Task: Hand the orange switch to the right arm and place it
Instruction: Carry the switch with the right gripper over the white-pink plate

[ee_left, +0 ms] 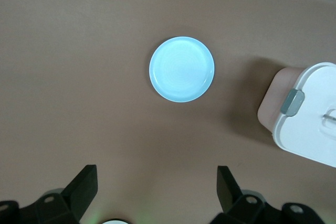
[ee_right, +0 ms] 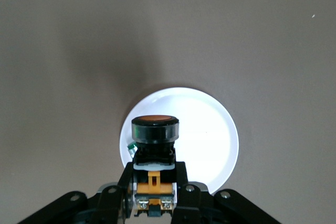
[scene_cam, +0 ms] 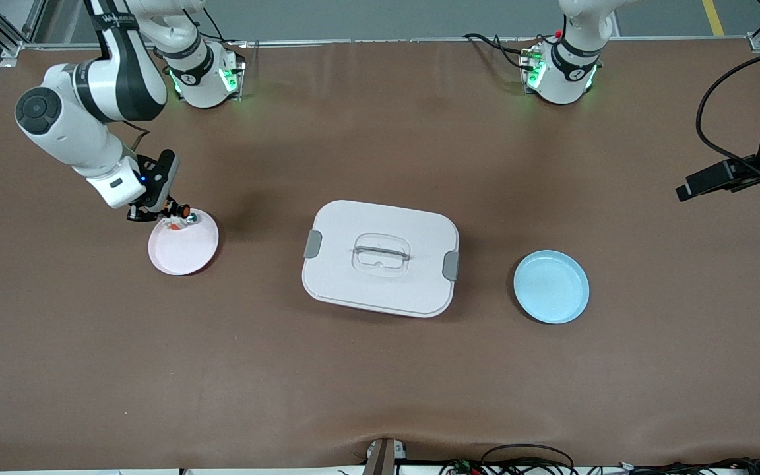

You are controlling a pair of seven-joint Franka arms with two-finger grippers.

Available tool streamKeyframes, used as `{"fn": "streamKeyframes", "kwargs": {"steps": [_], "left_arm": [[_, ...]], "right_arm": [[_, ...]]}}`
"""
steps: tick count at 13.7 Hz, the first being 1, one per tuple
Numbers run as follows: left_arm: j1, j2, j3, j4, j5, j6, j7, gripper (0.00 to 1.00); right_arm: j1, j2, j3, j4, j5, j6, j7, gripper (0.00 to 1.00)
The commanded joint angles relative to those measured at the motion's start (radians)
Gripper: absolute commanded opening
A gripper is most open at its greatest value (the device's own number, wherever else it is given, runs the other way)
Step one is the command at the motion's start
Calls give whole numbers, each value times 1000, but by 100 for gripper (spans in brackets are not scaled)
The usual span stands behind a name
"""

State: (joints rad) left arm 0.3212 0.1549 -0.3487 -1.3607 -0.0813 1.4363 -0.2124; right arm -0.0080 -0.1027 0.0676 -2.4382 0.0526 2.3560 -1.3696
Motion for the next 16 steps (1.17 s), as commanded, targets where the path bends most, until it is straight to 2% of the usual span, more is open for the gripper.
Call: {"fn": "streamKeyframes", "kwargs": {"steps": [1, 3, 4, 6, 9, 10, 13, 16], "left_arm": [[-149, -99, 149, -125, 15, 64, 47, 100], [-345, -162, 352, -217, 11, 122, 47, 100], [-402, -187, 406, -256, 11, 148, 47, 100], [-419, -227, 419, -316, 11, 190, 48, 100], [-436, -351, 415, -502, 17, 344, 48, 100], [-436, -379, 410, -535, 24, 361, 53, 100], [-427, -390, 369, -538, 43, 340, 85, 100], [-425, -390, 370, -528, 43, 317, 85, 100]], "right_arm": [[-44, 47, 14, -21, -13, 64, -68, 0], [-52, 90, 14, -22, -11, 130, -88, 0], [-52, 115, 14, -22, -11, 150, -89, 0], [-53, 156, 14, -22, -11, 196, -92, 0], [-66, 218, 15, -21, -11, 253, -100, 0], [-66, 233, 15, -16, -11, 258, -132, 0], [-86, 257, 15, -15, -5, 278, -164, 0], [-92, 296, 15, -10, -5, 325, -166, 0]]}}
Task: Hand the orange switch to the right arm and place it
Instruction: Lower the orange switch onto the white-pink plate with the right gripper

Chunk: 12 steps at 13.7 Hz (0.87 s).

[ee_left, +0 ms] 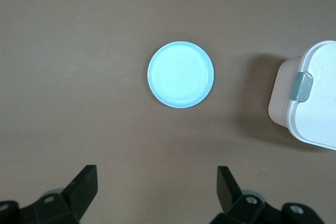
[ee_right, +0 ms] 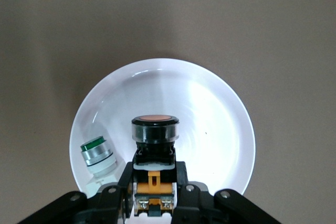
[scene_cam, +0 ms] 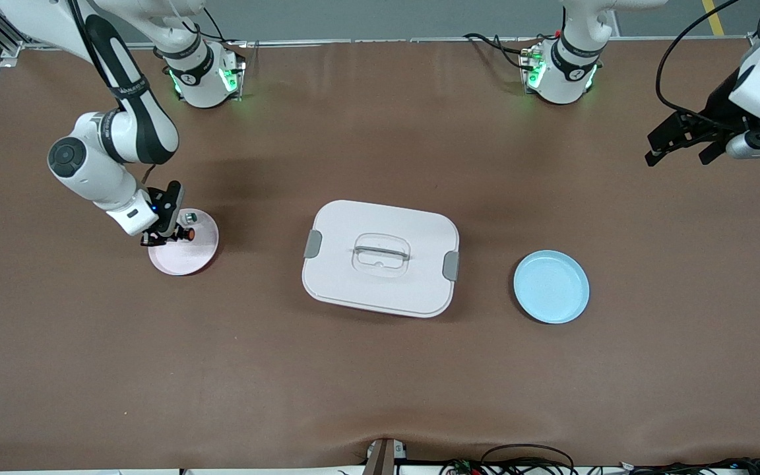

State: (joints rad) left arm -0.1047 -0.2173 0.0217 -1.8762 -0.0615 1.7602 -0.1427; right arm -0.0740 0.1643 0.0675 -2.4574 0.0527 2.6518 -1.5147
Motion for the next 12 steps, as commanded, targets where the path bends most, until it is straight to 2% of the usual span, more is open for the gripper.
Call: {"fn": "streamKeyframes", "kwargs": {"steps": [1, 9, 12], "left_arm": [[0, -14, 0, -3, 23, -27, 15, 100], [0, 7, 4, 69, 37, -100, 0, 100], [-3, 55, 1, 136, 38, -116, -3, 100]], "right_arm": [[-26, 40, 15, 11, -5, 37, -21, 0], [-24, 101, 15, 60, -4, 51, -21, 0], [-23, 113, 15, 72, -4, 53, -21, 0]]}}
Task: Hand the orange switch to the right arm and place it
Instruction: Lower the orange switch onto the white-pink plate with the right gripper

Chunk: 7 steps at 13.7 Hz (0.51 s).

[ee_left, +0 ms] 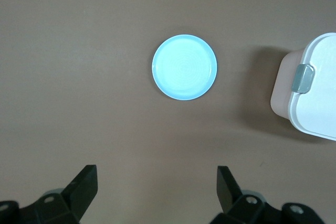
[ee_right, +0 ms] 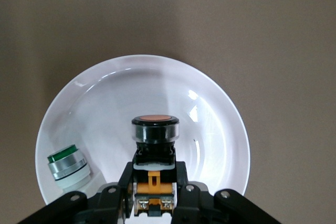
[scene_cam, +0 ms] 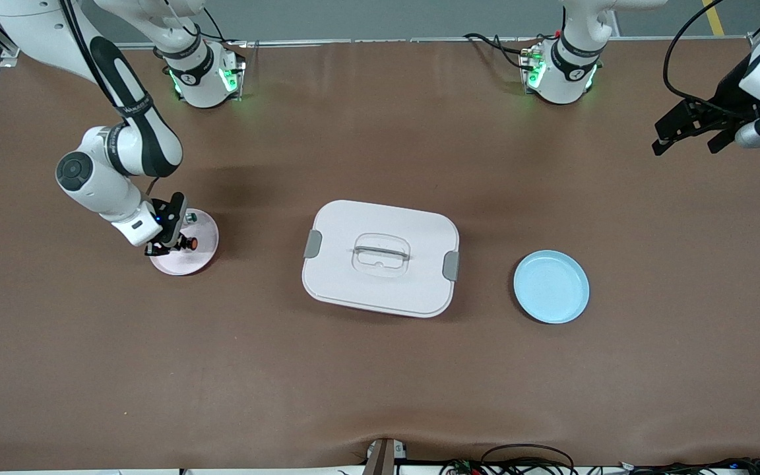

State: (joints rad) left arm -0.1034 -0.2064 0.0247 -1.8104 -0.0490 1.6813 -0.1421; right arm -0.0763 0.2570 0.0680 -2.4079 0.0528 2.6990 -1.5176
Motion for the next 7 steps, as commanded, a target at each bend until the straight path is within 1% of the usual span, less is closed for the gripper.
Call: {"fn": "streamKeyframes", "kwargs": {"steps": [1, 2, 5, 7], "left_arm": [[-2, 63, -2, 101, 26, -43, -2, 100], [-2, 93, -2, 138, 26, -51, -2, 100], [-1, 189, 4, 256, 28, -130, -2, 100], [-4, 202, 1, 261, 44, -147, -2, 100]], "right_arm": [[-20, 25, 15, 26, -4, 5, -19, 0], [-20, 36, 15, 30, -5, 8, -22, 0], [-17, 63, 16, 30, -8, 45, -35, 0], [-16, 74, 16, 33, -11, 45, -41, 0]]}}
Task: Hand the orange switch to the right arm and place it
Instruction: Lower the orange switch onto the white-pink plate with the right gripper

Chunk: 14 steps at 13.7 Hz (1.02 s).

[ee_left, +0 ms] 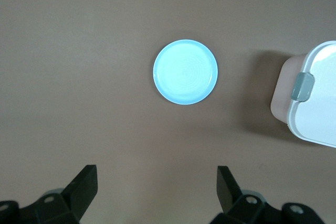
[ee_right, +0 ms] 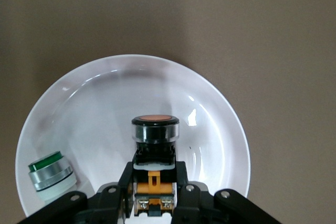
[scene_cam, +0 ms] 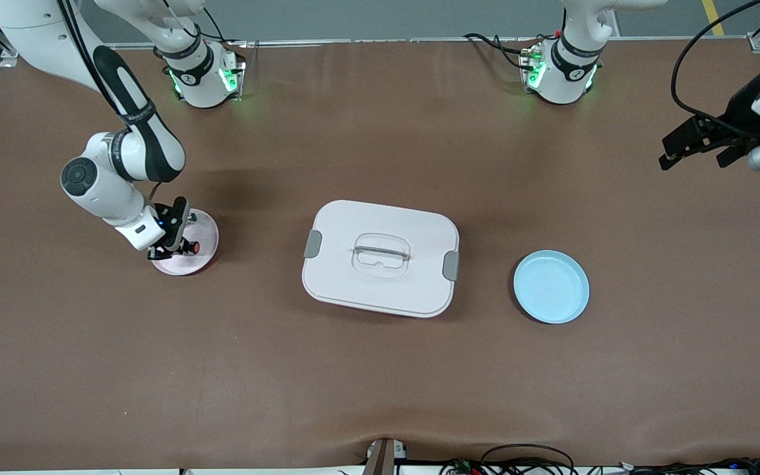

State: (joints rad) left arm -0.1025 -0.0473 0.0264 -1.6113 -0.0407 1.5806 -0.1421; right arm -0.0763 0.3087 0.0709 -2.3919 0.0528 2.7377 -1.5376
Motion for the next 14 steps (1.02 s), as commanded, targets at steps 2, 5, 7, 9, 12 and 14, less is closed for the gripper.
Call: {"fn": "streamKeyframes", "kwargs": {"steps": [2, 5, 7, 9, 12, 14], "left_arm": [[-6, 44, -3, 60, 42, -62, 3, 100], [-10, 44, -6, 65, 32, -64, 15, 100], [-14, 44, -6, 68, 32, -62, 13, 100], [-13, 43, -6, 68, 30, -62, 12, 100], [-10, 41, -6, 68, 28, -62, 6, 100], [-11, 38, -6, 68, 28, -62, 3, 100]], "right_arm": [[-16, 26, 13, 17, -8, 7, -21, 0], [-20, 32, 15, 17, 4, 4, -4, 100], [-20, 32, 15, 23, 4, -3, -3, 100], [-20, 27, 17, 34, 5, -12, -3, 100], [-19, 15, 18, 80, 5, -116, -4, 100], [-19, 9, 20, 109, 12, -185, -3, 100]]}}
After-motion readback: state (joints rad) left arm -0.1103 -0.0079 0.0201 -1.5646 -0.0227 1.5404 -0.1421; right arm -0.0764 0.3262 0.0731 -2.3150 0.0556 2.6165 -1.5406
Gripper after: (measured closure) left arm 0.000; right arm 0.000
